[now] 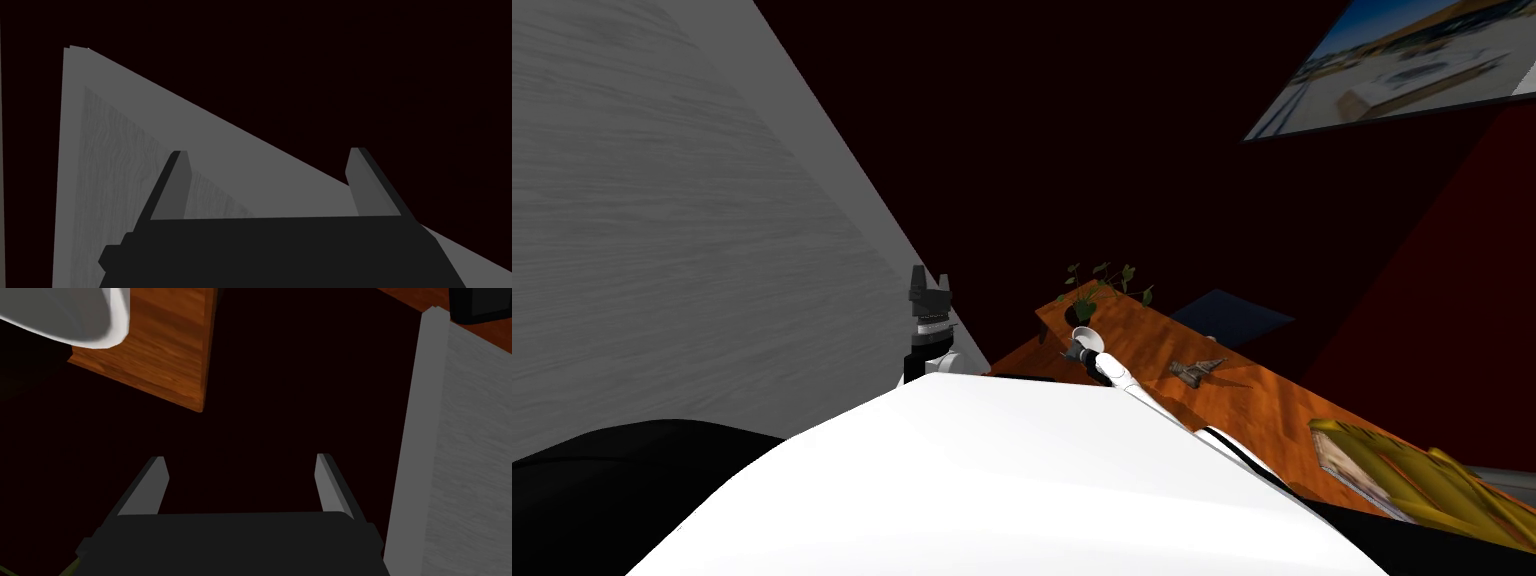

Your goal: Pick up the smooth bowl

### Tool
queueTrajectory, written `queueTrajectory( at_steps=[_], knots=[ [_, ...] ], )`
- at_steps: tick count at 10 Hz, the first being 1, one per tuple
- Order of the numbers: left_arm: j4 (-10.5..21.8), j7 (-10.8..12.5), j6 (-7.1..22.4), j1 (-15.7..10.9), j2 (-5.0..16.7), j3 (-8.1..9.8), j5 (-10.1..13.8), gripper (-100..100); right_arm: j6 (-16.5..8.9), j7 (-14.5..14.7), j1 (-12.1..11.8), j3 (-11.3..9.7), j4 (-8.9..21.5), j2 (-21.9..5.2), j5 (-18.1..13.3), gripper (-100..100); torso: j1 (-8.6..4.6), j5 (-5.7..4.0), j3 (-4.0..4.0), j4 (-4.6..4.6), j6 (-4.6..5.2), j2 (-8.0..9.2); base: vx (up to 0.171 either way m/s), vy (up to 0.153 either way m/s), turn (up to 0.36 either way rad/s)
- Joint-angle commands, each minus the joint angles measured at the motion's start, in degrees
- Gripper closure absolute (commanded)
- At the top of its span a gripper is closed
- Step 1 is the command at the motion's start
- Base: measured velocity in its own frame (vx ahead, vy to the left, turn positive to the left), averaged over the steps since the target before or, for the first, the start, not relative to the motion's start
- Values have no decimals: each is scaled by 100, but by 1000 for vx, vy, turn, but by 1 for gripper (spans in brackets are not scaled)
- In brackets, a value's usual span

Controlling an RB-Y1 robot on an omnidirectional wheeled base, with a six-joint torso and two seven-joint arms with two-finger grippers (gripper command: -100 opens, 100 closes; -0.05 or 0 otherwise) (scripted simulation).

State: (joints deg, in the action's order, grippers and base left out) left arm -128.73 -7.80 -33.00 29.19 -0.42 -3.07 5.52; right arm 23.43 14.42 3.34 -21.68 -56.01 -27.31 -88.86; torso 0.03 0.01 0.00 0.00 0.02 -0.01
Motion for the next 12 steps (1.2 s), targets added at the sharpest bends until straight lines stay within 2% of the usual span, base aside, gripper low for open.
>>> queueTrajectory(
  at_steps=[1,2,3,4,6,7,9,11,12],
  knots=[
    [0,0,0,0,0,0,0,0,1,131,127,-27,286,-67,-204,-100,0,0,0,0,0,0,8,9,14],
    [0,0,0,0,0,0,0,0,1,131,127,-27,332,-67,-204,-100,0,0,-1,0,0,-2,9,8,4],
    [0,0,0,0,0,0,0,0,-29,144,206,-87,513,-150,-428,-100,0,0,-1,0,0,-1,11,10,8],
    [0,0,0,0,0,0,0,0,-29,144,206,-87,543,-150,-428,-100,0,0,-2,0,0,-3,11,7,6],
    [0,0,0,0,0,0,0,0,-78,168,333,-192,905,-290,-794,-100,-2,0,-2,-1,1,-3,16,3,10],
    [0,0,0,0,0,0,0,0,-78,168,333,-192,905,-290,-816,-100,-4,0,-2,-1,1,-4,18,-3,3],
    [0,0,0,0,0,0,0,0,-114,186,419,-273,1183,-399,-1114,-100,-7,-1,-3,-1,1,-5,23,-14,6],
    [0,0,0,0,0,0,0,0,-114,186,419,-273,1183,-399,-1114,-100,-8,-2,-4,-1,0,-7,16,-9,2],
    [0,0,0,0,0,0,0,0,-135,199,458,-330,1378,-481,-1312,-100,-5,-1,-2,-1,0,-3,23,-24,4]
  ],
)
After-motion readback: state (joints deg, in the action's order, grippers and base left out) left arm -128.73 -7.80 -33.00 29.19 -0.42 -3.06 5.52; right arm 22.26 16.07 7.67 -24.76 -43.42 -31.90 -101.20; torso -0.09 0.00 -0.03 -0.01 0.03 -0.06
